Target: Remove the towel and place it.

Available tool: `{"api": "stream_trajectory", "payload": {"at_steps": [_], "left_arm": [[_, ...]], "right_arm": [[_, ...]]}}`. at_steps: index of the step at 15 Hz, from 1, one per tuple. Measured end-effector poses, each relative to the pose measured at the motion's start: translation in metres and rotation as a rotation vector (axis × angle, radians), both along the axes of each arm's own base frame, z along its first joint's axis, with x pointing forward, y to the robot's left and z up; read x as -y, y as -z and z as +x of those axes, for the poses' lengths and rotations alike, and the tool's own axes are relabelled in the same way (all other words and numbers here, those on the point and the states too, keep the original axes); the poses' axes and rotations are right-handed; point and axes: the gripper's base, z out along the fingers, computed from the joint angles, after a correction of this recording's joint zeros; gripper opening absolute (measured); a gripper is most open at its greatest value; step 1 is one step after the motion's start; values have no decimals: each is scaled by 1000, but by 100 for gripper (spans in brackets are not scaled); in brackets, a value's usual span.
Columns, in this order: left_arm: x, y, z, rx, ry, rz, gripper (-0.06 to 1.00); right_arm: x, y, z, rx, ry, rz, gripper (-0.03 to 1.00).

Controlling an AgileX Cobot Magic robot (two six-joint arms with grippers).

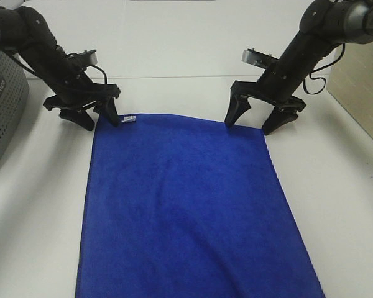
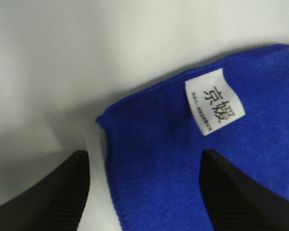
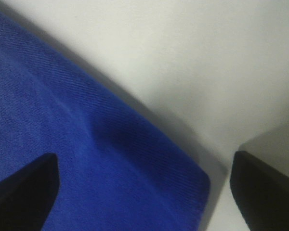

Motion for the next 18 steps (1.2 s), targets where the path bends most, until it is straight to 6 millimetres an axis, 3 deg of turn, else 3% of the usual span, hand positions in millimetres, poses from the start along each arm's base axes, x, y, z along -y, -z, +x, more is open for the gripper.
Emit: {"api": "stream_trajectory", "payload": {"at_steps": [4,5,7,9,10,12,15,18], "left_arm": [[21,-1,-3,18,29,-10,62],[23,0,-3,17,29,-14,58],[23,0,-3,18,28,-15,54],[23,0,-2,26,24,-15,34],[23,-1,0,52,35,-15,15],[24,-1,0,74,66,-16,2],[25,-2,1,103,108,-20,1],[25,-8,5,141,131,-17,1]], "right_arm": [[-19,1,-1,30,-20,9,86],[-20,4,0,30,-17,9,71],[-20,5,0,28,-17,8,56],[-20,10,-1,19,-17,6,34],[-20,11,-1,18,-19,0,18],[-19,12,-1,22,-29,-9,4],[-19,11,0,57,-55,-12,2],[-19,-7,8,175,-32,-13,2]]}}
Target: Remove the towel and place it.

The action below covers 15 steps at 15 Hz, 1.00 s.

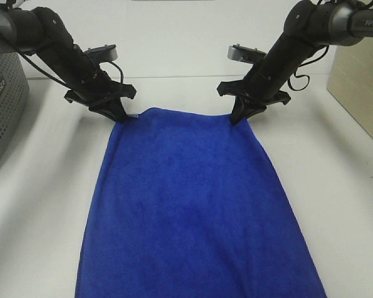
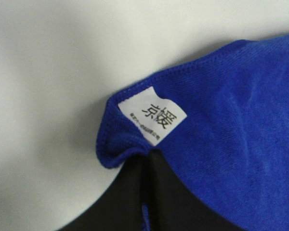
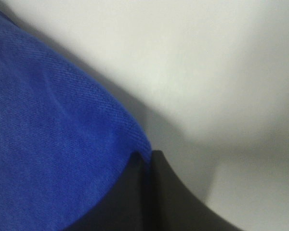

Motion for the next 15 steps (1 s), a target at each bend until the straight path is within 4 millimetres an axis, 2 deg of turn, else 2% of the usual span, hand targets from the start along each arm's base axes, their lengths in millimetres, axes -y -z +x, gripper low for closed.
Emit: {"api": "stream_trajectory", "payload": {"at_steps": [3,6,8,9,15], "left_arm": [[3,-29,14,117,28,-10,0],[5,-60,27,260,68,-11,0],[5,-70,32,327,60,-19,0],[5,-74,38,405,51,-13,0],[3,-78,50,613,102,52,0]], "right_arm": [[1,-28,9,156,25,6,2],[2,-44,18,290,51,5,2],[3,-47,22,343,65,2,2],[4,-53,29,436,86,-6,2],[8,-62,44,638,120,-38,2]]}}
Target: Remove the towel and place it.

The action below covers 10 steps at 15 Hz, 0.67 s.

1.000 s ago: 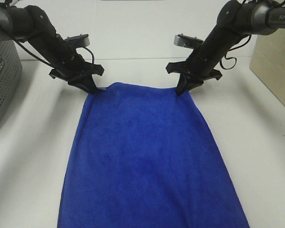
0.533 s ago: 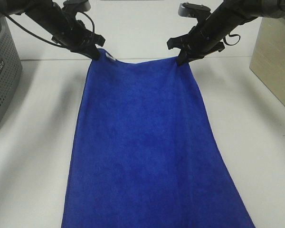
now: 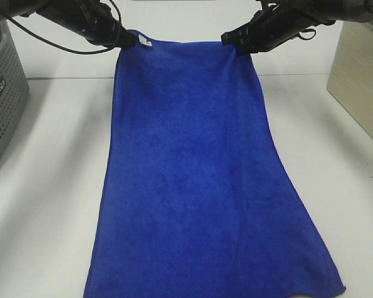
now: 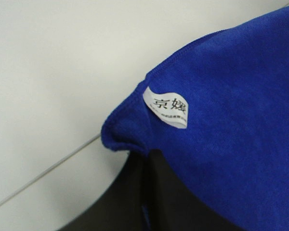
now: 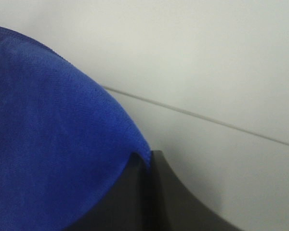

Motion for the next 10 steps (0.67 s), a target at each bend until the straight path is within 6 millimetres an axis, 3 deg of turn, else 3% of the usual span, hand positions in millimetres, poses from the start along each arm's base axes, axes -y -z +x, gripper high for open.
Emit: {"api": "stream_trajectory", "payload": {"at_steps": [4,10], "left_arm": [[2,23,9,58,-20,8,0],[20,51,12,102,-18,39,0]], "right_arm": [[3,1,8,84,45,-3,2],[4,45,13,47,67,-21,2]]}}
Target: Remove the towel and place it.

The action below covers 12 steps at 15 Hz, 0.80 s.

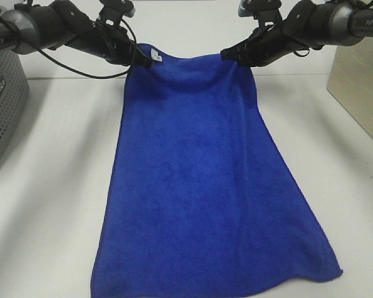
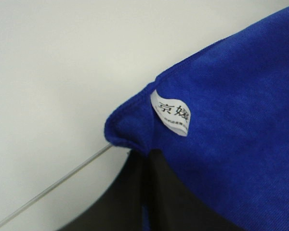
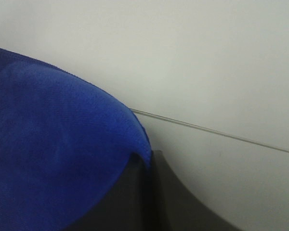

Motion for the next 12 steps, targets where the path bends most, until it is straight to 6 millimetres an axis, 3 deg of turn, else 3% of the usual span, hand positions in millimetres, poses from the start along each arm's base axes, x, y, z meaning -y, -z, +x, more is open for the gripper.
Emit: {"api": "stream_trajectory", "payload": {"at_steps": [2,4,6,7,8,12], "left_arm": [[1,7,2,14,-16,2,0],[0,11,3,21,-26,4,0],[0,12,4,35,-34,7,0],[-1,11,5,52,-43,9,3],[-1,10,6,59,-48,9,6],[-3,7,8,91,-80,-3,53]], "right_arm": [[1,9,3,22,20,-5,2],[2,19,5,26,31,-10,11],[3,27,6,34,42,-15,33],[5,28,9,70,62,-18,54],[7,26,11,93,76,-19,59],[25,22,11,50,86,-15,63]]}}
